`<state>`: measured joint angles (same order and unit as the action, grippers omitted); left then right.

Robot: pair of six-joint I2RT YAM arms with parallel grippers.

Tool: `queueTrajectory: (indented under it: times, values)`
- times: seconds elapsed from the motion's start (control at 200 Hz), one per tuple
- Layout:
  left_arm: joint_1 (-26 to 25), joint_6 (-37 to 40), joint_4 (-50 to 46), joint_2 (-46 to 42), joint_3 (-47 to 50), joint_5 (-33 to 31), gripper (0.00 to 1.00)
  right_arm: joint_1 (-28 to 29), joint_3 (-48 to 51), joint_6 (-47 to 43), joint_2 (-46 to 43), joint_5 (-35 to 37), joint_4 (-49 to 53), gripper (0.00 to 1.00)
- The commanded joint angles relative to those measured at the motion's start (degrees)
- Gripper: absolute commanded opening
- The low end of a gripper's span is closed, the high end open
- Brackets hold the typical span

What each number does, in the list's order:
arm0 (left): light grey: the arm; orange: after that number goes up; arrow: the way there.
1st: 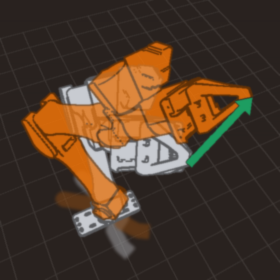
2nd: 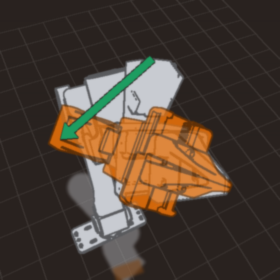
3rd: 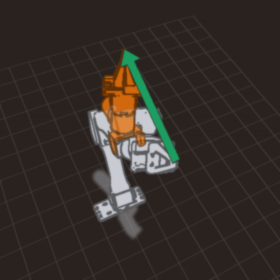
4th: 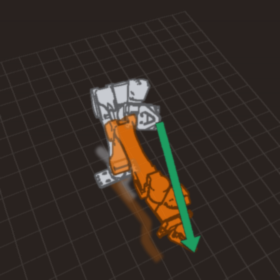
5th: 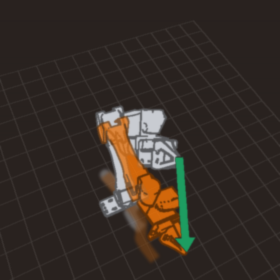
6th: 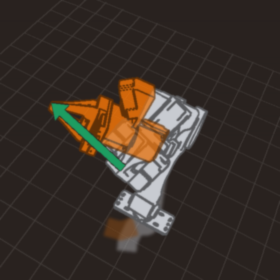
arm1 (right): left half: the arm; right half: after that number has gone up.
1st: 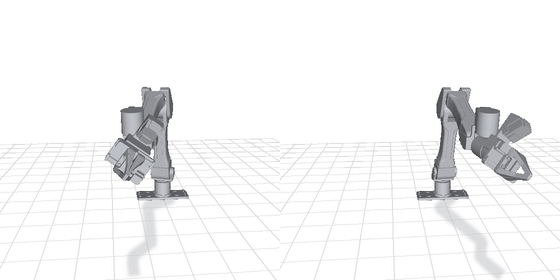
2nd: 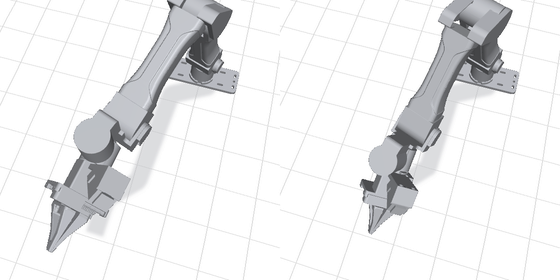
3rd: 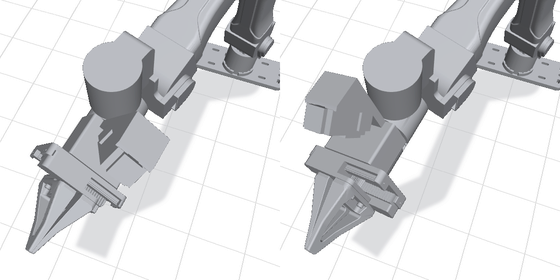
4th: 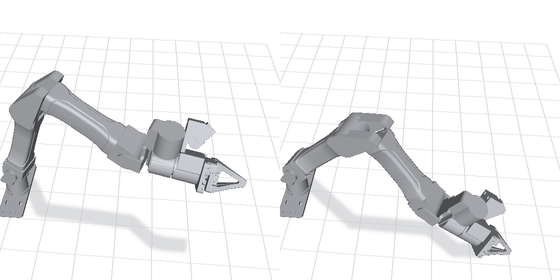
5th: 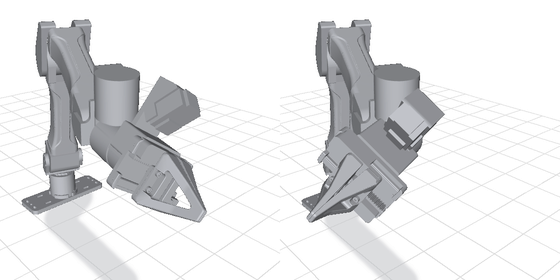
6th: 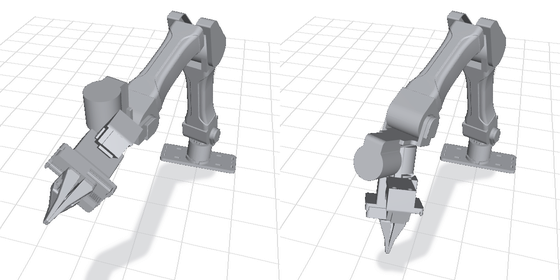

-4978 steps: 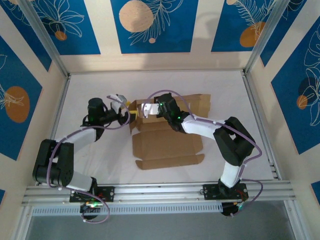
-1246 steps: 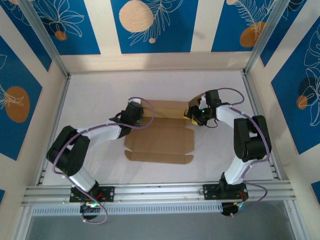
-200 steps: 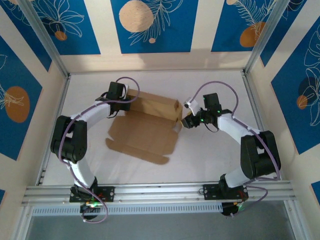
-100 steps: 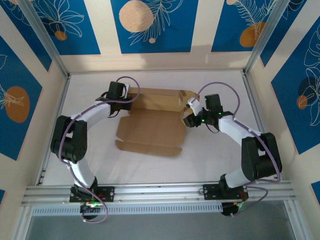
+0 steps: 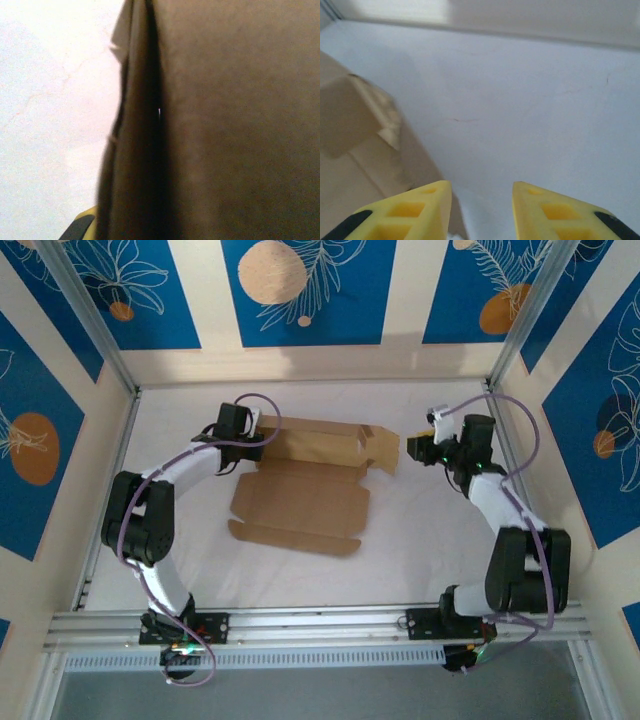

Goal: Fold the paper box

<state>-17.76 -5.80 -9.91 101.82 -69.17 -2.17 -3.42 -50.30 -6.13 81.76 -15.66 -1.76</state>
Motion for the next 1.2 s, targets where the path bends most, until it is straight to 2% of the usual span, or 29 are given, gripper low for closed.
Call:
queueTrajectory:
  times: [0.0, 0.08, 0.17, 0.33, 0.56, 0.77, 0.97, 1.196]
  values:
    - [-0.3, 0.6, -0.3, 0.5, -0.8, -0.6, 0.00, 2.3, -4.4, -3.3, 6.6, 8.2, 7.8, 0.39]
    - [-0.3, 0.7, -0.2, 0.5, -0.7, -0.6, 0.00, 3.5, -8.0, -4.8, 11.7, 11.9, 11.1, 0.44]
    - [-0.3, 0.7, -0.3, 0.4, -0.7, -0.3, 0.00, 5.4, -9.7, -7.3, 14.8, 14.8, 11.8, 0.45]
    - [-0.3, 0.7, -0.5, 0.4, -1.0, -0.2, 0.00, 9.7, -6.1, -11.7, 11.2, 6.1, 7.1, 0.46]
    - [-0.3, -0.4, -0.9, 0.8, -1.6, 0.4, 0.00, 15.1, -6.9, -14.6, 7.4, -3.1, 12.6, 0.48]
    - [-0.3, -0.9, -0.8, 0.7, -1.7, 1.3, 0.00, 19.3, -6.3, -16.6, 7.0, -0.8, 14.6, 0.49]
    - [-0.3, -1.4, -0.8, 0.9, -1.5, 2.0, 0.00, 22.0, -5.1, -15.8, 7.9, 2.1, 11.9, 0.53]
    - [-0.3, -1.6, -0.9, 1.0, -1.4, 1.8, 0.00, 22.4, -3.8, -15.3, 6.3, -0.5, 12.1, 0.56]
